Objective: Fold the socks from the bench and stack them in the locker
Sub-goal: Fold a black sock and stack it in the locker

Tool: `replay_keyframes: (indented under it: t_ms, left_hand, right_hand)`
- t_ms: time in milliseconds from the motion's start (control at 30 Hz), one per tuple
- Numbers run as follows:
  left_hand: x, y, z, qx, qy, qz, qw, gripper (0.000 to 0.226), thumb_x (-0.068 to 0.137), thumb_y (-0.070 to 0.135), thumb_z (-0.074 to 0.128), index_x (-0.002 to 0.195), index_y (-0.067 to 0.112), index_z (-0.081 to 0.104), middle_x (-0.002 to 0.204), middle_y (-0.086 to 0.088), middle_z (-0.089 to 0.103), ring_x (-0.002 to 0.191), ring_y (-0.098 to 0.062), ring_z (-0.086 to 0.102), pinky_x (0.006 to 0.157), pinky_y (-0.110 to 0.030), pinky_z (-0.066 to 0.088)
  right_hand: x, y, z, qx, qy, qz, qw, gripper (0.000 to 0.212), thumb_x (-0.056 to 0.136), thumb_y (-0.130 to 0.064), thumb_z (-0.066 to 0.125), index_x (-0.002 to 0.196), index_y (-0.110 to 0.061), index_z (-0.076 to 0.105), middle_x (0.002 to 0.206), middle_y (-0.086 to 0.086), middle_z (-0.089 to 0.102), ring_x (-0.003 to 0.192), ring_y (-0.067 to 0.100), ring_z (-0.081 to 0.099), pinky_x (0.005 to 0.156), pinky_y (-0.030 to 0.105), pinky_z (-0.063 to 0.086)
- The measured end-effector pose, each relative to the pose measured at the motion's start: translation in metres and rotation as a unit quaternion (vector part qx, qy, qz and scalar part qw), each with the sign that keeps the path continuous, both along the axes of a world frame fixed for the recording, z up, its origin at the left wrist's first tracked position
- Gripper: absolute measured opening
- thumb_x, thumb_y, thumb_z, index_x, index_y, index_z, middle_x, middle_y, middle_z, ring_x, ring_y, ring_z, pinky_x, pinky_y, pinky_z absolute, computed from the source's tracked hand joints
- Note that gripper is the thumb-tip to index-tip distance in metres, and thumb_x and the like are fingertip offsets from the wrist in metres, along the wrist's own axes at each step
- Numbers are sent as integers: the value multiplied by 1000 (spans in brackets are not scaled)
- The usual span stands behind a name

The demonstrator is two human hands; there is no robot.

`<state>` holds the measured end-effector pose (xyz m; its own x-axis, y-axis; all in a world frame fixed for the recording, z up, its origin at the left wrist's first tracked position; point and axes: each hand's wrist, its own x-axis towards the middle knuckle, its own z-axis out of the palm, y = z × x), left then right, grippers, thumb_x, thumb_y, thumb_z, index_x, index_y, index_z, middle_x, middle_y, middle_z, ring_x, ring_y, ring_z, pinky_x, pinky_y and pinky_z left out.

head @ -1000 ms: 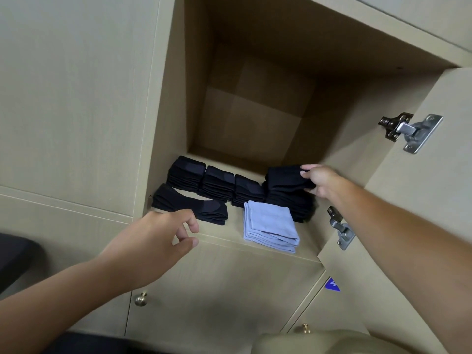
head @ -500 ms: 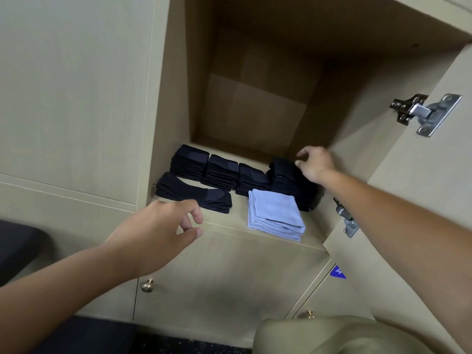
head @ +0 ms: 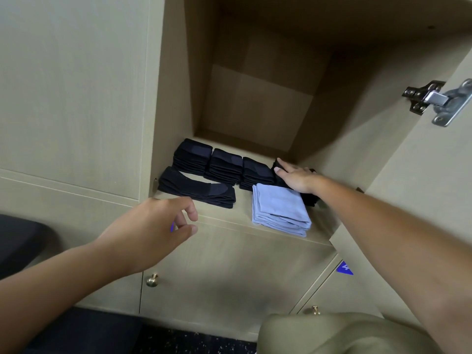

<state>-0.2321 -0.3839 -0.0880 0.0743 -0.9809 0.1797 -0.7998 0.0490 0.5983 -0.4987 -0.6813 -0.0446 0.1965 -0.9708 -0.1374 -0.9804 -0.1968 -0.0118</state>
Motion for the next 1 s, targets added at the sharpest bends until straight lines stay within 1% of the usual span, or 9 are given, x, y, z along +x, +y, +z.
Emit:
replay_keyframes:
  t_ms: [100, 200, 300, 367, 467, 600, 700, 833, 1000]
  left_hand:
    - [3, 0, 0, 3, 6, 6, 1000, 6, 97, 42, 61, 93, 42, 57, 83, 24, 68, 75, 6, 62, 61, -16, 41]
    - [6, 0, 0, 4, 11, 9, 1000, 6, 96, 42, 61, 93, 41, 57, 87, 36, 64, 76, 8, 61, 58, -16, 40]
    - [8, 2, 0, 2, 11, 13, 1000, 5, 96, 43, 62, 93, 41, 58, 88, 37, 64, 75, 7, 62, 59, -18, 42]
    - [10, 4, 0, 1, 11, 14, 1000, 5, 96, 42, 62, 93, 40, 59, 88, 36, 64, 74, 6, 63, 63, -20, 45]
    - [14, 7, 1, 7, 9, 22, 1000, 6, 94, 43, 63, 91, 40, 60, 86, 32, 66, 72, 4, 64, 66, -24, 50]
    - [20, 14, 5, 9, 17, 33, 999, 6, 93, 44, 64, 89, 39, 62, 85, 21, 70, 68, -7, 67, 66, -31, 55]
    - [25, 18, 9, 14, 20, 38, 999, 6, 93, 41, 65, 90, 37, 63, 85, 21, 71, 66, -11, 69, 70, -38, 58]
    - [34, 23, 18, 6, 22, 46, 999, 8, 94, 34, 67, 87, 34, 64, 83, 22, 70, 62, -7, 69, 67, -35, 55]
    - [51, 33, 27, -2, 37, 72, 997, 9, 94, 31, 69, 86, 32, 67, 78, 21, 71, 61, -6, 71, 68, -34, 57]
  right_hand:
    - [-1, -2, 1, 7, -13, -6, 1000, 61, 98, -74, 12, 155, -57, 0, 171, -2, 9, 156, 34, 1, 123, 52, 1]
    - [-3, 1, -1, -2, -22, -8, 1000, 59, 100, -70, 12, 155, -56, 0, 171, 0, 8, 157, 33, 0, 124, 49, 0]
    - [-2, 2, -1, -5, -31, -11, 999, 59, 100, -69, 12, 156, -55, 1, 170, 0, 9, 156, 33, 3, 124, 49, 2]
    - [-2, 0, 1, -16, -42, -9, 999, 61, 100, -70, 14, 157, -53, 6, 169, 2, 17, 155, 34, 13, 124, 50, 8]
    - [0, -1, 5, -56, -108, 0, 993, 64, 99, -72, 23, 156, -43, 27, 161, 5, 38, 147, 34, 34, 120, 51, 22]
    - [4, 18, 16, -180, -130, 12, 975, 51, 104, -55, 37, 144, -26, 49, 142, 10, 57, 134, 33, 49, 109, 45, 29]
    - [14, 44, 23, -240, -147, 26, 959, 35, 104, -41, 46, 130, -23, 59, 130, 9, 64, 126, 31, 53, 104, 43, 31]
    - [34, 82, 22, -259, -209, 38, 942, 21, 101, -33, 49, 111, -25, 65, 110, 1, 68, 114, 26, 56, 100, 42, 31]
    - [66, 141, 16, -238, -265, 93, 930, 16, 100, -29, 50, 103, -26, 65, 105, -6, 64, 108, 19, 54, 98, 40, 34]
